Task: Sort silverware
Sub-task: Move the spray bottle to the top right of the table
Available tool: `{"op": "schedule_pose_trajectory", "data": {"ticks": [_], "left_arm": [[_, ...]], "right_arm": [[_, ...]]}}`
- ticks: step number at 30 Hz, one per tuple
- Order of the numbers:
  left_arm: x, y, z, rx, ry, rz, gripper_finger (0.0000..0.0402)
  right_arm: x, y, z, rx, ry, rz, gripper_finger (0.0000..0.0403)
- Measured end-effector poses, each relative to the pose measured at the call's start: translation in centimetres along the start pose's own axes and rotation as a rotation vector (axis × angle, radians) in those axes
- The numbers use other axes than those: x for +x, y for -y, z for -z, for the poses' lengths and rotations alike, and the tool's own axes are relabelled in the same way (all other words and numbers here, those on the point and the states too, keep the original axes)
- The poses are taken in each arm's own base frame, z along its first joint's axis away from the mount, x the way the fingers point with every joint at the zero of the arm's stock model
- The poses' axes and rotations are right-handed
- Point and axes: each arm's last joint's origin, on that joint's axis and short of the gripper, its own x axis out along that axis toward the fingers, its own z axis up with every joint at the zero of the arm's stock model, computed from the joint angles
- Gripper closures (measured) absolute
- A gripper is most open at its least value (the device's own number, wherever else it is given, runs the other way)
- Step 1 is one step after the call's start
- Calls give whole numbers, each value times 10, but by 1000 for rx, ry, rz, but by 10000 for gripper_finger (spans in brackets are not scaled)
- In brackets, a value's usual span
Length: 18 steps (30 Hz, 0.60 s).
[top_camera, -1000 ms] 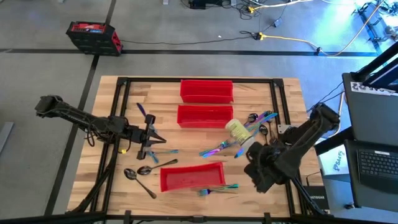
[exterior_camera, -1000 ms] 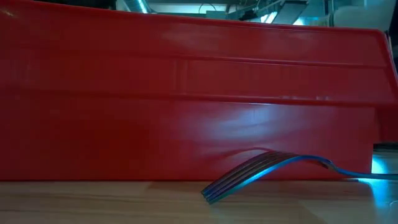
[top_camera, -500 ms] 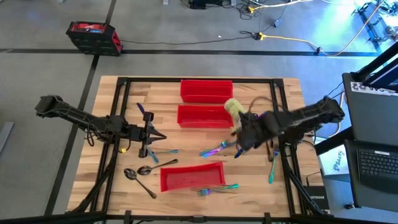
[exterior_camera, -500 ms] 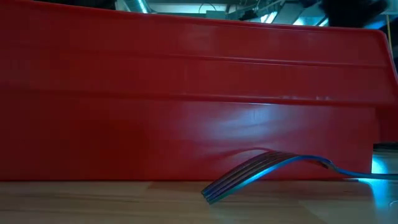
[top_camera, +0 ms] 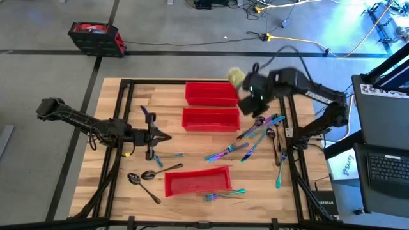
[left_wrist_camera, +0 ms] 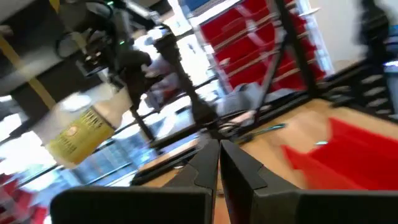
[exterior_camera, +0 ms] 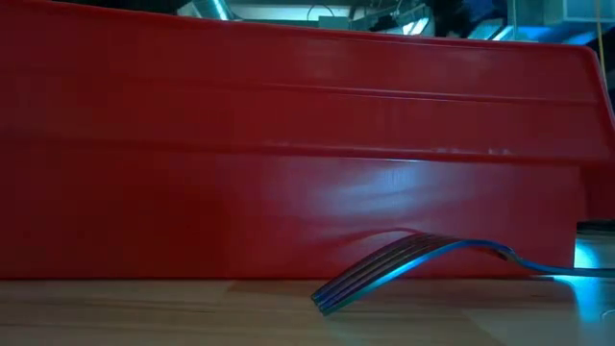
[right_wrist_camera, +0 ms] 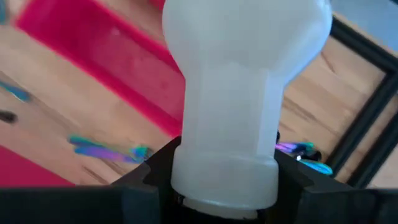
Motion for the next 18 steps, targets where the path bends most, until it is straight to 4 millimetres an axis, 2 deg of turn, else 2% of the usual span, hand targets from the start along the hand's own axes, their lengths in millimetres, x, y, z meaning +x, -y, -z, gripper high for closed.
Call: {"op": "schedule_pose_trajectory", "data": {"ticks": [7, 18], "left_arm": [[1, -8, 2, 40, -37, -100, 400], [2, -12, 6, 48, -47, -93, 400]], "right_arm": [[-9, 25, -53, 92, 23, -107, 260], [19, 73, -97, 243, -94, -228, 260]]}}
